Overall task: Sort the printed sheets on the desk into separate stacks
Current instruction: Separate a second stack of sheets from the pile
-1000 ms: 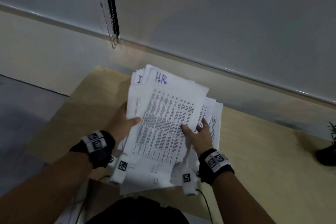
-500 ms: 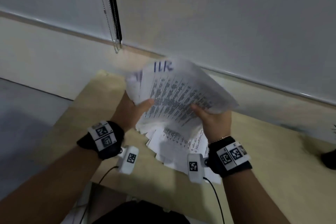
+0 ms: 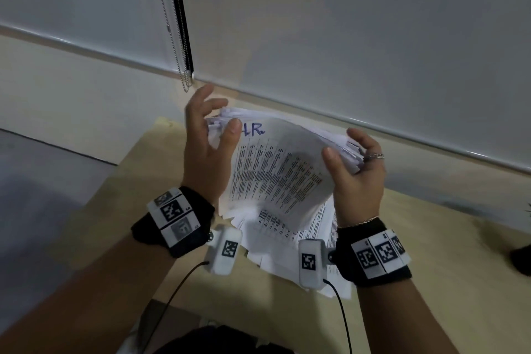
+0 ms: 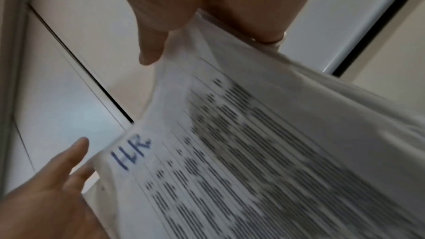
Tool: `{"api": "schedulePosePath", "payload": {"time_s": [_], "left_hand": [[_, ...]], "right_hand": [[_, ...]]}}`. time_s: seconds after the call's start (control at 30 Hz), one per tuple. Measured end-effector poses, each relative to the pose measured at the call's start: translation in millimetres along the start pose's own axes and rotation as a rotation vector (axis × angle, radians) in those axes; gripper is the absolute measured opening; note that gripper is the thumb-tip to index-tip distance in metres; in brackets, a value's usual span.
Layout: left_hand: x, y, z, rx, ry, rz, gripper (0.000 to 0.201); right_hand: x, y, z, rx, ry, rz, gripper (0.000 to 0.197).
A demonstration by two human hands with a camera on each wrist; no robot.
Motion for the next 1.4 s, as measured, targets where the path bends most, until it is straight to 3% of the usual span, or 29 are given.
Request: {"api": "schedulePosePath", "payload": {"time_s": [0.07,0.17,0.27,0.33,0.4,0.53,0.6,0.67,0.77,0.83,0.93,1.03,1.1,1.23,1.3,1.4], "left_hand": [[0.6,-3.3,7.7,0.082,-0.062,-0.024,0.045],[0.5,-7.6,-0.4,0.074,-0.002,-0.014,0.039],[2.2,-6.7,-10.5,0.003,0.031,0.006,0.051],[1.6,-10.6,-31.7,-0.023,0.129,-0.089,0.07],[-3.9,-18.0,-58.8,-0.055,0.263,-0.233,0.076],[-23.7,-24.1,-97.2,0.158,0.333,-0.389,0.038],[-44.4,-31.1,-119.5,0.159,0.44,-0.45,0.028],[-56.6,-33.6,-130.1,0.179,0.504,-0.416,0.016],[-45.3,-21.4,-120.3,0.292,0.454,-0.277,0.015],[-32.5,-7.8,-112.6,0.39,0.38,-0.22,0.019],[-22.0,9.6,-116.9,0.462,0.36,-0.219,0.013],[-24.5,26.9,-129.0,0.412,0.468,-0.196,0.02],[-29.4,35.8,-134.4,0.378,0.513,-0.174,0.014],[-39.9,50.3,-145.8,0.325,0.604,-0.121,0.021],[-42.2,58.0,-150.3,0.316,0.635,-0.095,0.027],[-41.4,65.5,-149.3,0.298,0.644,-0.09,0.024]], "right_hand": [[0.6,-3.3,-7.0,-0.012,0.046,-0.005,0.042],[-1.5,-8.2,-6.5,-0.11,0.086,-0.03,0.033],[-0.9,-4.4,-1.2,-0.191,0.077,-0.011,0.043],[0.7,-1.4,12.2,-0.214,0.009,-0.028,0.044],[-1.7,2.7,29.4,-0.161,-0.117,-0.037,0.036],[-6.0,16.9,50.5,-0.115,-0.189,0.034,0.029],[-11.0,26.4,75.0,-0.196,-0.268,0.044,0.034],[-19.3,45.1,116.0,-0.51,-0.423,0.039,0.055],[-45.1,90.3,164.0,-1.073,-0.753,0.109,0.089],[-63.9,107.3,178.4,-1.193,-0.876,0.182,0.102],[-76.7,106.4,195.3,-1.313,-0.875,0.112,0.122],[-77.1,101.7,204.3,-1.249,-0.886,0.076,0.123],[-75.3,96.9,206.0,-1.172,-0.921,0.071,0.124],[-76.1,85.9,205.5,-1.273,-0.971,0.081,0.125],[-77.3,78.6,210.1,-1.258,-0.963,0.074,0.112],[-73.7,75.9,217.7,-1.059,-0.92,0.094,0.071]]}}
Point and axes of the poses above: each hand's wrist, its own x-axis towards the middle knuckle, its own y-axis out of the back of the hand, z = x × y, the point moved 8 cm from there along x, towards the middle knuckle, and after that the axes turned 7 degrees about x, right-handed, at the moved point
